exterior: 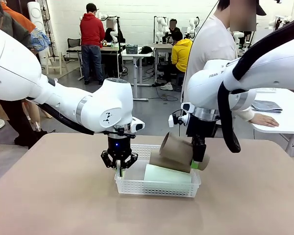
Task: Clean and organize the cups into the basket.
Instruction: Pick up the Reusable plastic cup from the right side of the table and stack it inside the Organizing basket in the center of the table.
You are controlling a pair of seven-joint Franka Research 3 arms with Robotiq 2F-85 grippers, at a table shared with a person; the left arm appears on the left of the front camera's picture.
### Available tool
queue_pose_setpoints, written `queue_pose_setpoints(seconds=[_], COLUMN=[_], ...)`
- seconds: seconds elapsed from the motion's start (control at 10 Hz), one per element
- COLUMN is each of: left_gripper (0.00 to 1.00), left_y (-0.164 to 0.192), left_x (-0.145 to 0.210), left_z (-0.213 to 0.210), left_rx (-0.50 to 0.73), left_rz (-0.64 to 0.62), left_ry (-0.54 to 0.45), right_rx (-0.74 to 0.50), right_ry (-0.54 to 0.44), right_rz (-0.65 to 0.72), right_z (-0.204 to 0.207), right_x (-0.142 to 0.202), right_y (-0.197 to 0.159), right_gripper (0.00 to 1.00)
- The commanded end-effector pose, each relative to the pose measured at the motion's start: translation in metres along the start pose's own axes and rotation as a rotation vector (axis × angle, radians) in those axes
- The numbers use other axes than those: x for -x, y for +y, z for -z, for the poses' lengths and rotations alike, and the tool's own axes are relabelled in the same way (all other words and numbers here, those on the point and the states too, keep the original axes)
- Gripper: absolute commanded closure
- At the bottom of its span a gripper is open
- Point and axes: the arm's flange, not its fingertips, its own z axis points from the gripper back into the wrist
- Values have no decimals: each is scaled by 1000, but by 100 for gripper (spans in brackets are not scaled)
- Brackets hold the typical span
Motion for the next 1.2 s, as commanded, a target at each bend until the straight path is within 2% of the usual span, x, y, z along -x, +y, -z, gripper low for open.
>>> queue_pose_setpoints(seconds=[0.0,0.3,0.7,0.9,1.1], left_gripper=[100,100,100,100,100], left_y=[-1,-1,-1,-1,-1], left_x=[1,1,1,1,1], left_z=[0,0,0,0,0], left_rx=[-1,-1,-1,-1,-1], left_rz=[5,5,5,5,5], left_ry=[1,1,1,1,1], right_rx=[-21,-12,-33,-43,-56], right_ry=[5,35,51,53,50], right_rz=[-17,-15,-21,-14,-13], right_z=[-1,3,14,16,19], right_x=[-24,-38,-38,-35,-33], right_y=[-3,-4,-7,-8,-10], right_gripper=[22,22,22,15,0])
